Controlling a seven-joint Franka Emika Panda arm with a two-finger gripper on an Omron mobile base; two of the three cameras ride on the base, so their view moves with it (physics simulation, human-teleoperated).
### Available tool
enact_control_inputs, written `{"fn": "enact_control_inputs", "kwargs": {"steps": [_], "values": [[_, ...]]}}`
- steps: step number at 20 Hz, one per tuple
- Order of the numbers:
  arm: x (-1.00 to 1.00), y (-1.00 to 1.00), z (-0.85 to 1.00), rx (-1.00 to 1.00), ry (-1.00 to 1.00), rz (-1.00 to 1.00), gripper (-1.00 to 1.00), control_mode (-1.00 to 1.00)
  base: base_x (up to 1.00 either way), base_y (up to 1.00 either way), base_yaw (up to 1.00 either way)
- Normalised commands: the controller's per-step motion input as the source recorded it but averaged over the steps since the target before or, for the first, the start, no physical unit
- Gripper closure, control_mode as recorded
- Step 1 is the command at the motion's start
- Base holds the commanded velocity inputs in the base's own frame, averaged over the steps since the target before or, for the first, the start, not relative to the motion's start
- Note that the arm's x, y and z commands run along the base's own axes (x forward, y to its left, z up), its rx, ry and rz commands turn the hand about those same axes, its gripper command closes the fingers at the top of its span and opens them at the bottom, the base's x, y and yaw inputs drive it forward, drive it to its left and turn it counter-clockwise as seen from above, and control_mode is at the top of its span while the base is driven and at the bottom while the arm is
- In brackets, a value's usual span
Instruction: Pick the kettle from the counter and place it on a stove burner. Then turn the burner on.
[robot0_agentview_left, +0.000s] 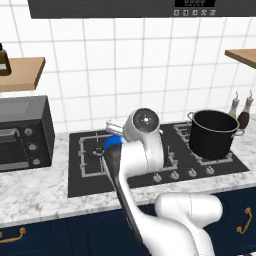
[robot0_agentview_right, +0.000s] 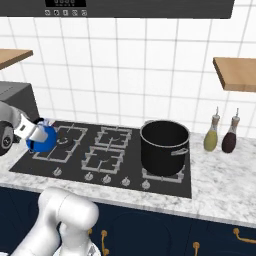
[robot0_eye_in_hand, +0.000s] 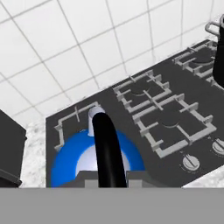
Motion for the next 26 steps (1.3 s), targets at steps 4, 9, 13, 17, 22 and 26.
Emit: {"fn": "enact_control_inputs", "kwargs": {"steps": [4,9,13,17,22,26], "values": [[1.0,0.56,0.0,0.0,0.28,-0.07,1.0,-1.0,0.0,0.0,0.0],[0.73,0.1,0.0,-0.01,0.41,0.0,1.0,-1.0,0.0,0.0,0.0],[0.19,0.09,-0.14,-0.06,-0.01,0.0,1.0,-1.0,0.0,0.0,0.0],[0.66,0.62,-0.39,-0.18,-0.09,0.0,1.0,-1.0,0.0,0.0,0.0],[0.83,0.45,-0.13,-0.08,0.02,-0.06,1.0,-1.0,0.0,0.0,0.0],[0.91,0.13,0.0,-0.01,0.18,-0.03,1.0,-1.0,0.0,0.0,0.0]]}}
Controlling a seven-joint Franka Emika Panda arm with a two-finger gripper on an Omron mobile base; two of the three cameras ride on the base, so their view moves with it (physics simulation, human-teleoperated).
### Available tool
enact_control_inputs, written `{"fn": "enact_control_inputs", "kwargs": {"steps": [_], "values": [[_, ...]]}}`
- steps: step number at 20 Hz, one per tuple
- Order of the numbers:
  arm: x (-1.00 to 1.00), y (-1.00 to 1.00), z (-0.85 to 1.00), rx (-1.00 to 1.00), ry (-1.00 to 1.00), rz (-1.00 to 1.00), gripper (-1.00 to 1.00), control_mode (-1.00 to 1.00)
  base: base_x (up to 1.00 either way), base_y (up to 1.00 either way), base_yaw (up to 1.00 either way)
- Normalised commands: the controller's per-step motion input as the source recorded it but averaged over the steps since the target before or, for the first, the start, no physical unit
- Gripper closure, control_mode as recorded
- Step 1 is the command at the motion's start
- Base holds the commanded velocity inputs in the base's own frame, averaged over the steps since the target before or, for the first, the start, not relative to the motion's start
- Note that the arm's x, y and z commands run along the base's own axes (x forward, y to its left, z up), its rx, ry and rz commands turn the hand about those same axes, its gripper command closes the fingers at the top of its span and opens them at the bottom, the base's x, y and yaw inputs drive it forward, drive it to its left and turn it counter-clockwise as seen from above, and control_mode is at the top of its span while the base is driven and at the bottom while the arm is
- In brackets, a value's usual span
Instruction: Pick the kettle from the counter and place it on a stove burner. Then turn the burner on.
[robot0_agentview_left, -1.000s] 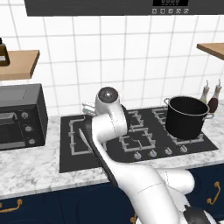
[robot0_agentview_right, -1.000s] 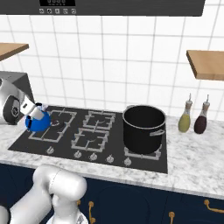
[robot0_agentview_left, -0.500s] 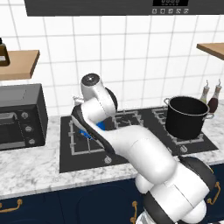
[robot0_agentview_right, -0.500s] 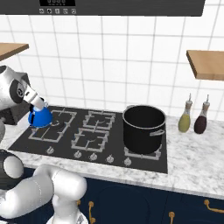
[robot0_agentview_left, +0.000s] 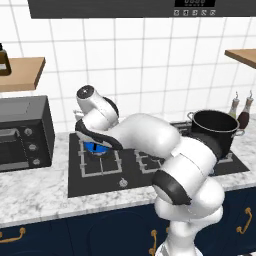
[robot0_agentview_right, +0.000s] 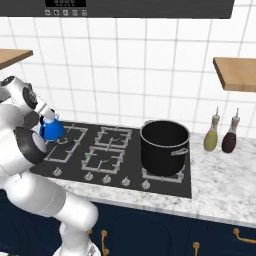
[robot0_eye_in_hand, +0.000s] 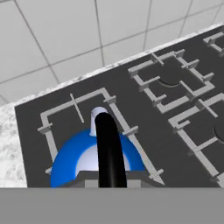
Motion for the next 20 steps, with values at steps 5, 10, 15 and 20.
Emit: {"fn": "enact_control_inputs", "kwargs": {"steps": [5,10,15,20], "values": [[0.54,-0.04,-0.17,-0.01,0.04,0.0,1.0,-1.0,0.0,0.0,0.0],[0.11,0.0,-0.4,-0.07,0.08,0.0,1.0,-1.0,0.0,0.0,0.0],[0.23,0.0,-0.38,-0.05,-0.01,0.0,1.0,-1.0,0.0,0.0,0.0],[0.28,0.0,-0.25,0.0,-0.01,0.0,1.0,-1.0,0.0,0.0,0.0]]}}
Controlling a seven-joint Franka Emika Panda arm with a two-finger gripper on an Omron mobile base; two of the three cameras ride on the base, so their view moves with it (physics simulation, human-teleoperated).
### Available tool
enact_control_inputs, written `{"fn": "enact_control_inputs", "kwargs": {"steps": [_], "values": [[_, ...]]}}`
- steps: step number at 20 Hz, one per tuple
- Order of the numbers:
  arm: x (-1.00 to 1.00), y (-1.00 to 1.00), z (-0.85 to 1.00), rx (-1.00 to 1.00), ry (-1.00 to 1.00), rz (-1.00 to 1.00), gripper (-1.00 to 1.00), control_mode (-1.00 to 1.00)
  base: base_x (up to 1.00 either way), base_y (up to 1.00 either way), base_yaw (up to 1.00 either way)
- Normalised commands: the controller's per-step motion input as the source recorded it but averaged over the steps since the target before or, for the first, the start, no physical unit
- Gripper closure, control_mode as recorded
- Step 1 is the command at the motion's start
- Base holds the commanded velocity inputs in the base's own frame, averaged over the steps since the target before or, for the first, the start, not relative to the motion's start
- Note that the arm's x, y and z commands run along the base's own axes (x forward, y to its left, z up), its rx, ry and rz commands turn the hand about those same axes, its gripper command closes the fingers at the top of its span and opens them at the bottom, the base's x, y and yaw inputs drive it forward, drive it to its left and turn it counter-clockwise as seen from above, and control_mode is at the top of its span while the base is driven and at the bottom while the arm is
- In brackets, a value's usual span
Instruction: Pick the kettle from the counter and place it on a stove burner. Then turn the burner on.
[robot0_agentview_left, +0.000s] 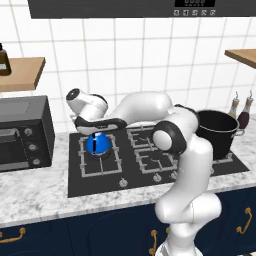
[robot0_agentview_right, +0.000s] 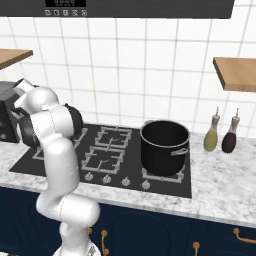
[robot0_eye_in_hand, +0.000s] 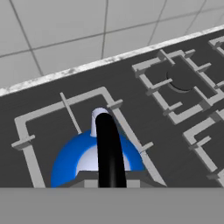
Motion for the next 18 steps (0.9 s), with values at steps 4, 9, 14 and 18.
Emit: {"fn": "enact_control_inputs", "kwargs": {"steps": [4,9,14,18], "values": [[0.18,0.0,-0.21,0.03,0.0,0.0,1.0,-1.0,0.0,0.0,0.0],[0.15,0.0,-0.28,0.03,-0.01,0.0,1.0,-1.0,0.0,0.0,0.0],[0.08,0.0,-0.13,0.0,-0.02,0.0,-1.0,-1.0,0.0,0.0,0.0],[0.0,0.0,0.0,0.0,0.0,0.0,-1.0,-1.0,0.0,0.0,0.0]]}}
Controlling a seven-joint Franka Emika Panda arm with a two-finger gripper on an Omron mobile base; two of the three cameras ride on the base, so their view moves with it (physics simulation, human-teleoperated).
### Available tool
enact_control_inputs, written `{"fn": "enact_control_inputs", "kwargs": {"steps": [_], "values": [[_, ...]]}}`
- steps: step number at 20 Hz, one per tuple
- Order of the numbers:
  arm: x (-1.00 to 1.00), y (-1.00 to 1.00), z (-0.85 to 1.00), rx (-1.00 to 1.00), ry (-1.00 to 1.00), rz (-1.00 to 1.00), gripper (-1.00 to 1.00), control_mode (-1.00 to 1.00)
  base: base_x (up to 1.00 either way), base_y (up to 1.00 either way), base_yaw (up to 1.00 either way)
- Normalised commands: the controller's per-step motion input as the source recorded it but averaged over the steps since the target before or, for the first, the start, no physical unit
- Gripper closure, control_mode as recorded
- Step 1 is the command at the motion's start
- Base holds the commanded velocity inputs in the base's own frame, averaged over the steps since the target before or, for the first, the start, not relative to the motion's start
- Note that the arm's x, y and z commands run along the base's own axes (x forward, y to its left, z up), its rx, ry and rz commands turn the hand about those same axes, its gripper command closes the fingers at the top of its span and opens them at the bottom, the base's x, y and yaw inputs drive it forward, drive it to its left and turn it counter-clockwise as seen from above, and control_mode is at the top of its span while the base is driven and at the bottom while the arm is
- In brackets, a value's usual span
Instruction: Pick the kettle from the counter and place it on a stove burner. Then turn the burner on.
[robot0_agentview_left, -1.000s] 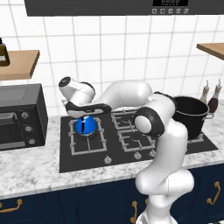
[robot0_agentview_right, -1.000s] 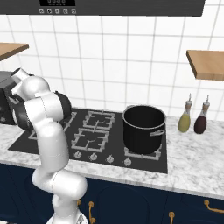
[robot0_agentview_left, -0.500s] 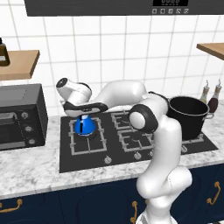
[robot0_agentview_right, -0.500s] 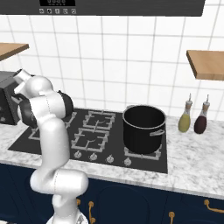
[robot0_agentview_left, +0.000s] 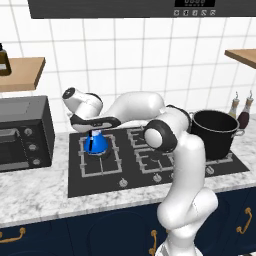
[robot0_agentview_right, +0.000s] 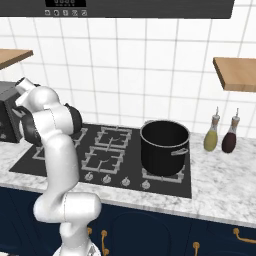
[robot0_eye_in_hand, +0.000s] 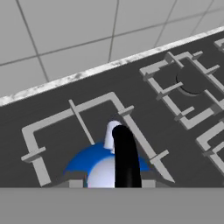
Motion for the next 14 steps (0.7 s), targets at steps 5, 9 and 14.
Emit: {"fn": "enact_control_inputs", "kwargs": {"steps": [5,9,14], "values": [[0.0,-0.04,0.0,0.0,0.0,0.0,-1.0,-1.0,0.0,0.0,0.0],[-0.06,-0.06,0.13,0.01,-0.03,0.0,-1.0,-1.0,0.0,0.0,0.0],[-0.85,-0.39,0.65,0.08,-0.12,0.03,-1.0,-1.0,0.0,0.0,0.0]]}}
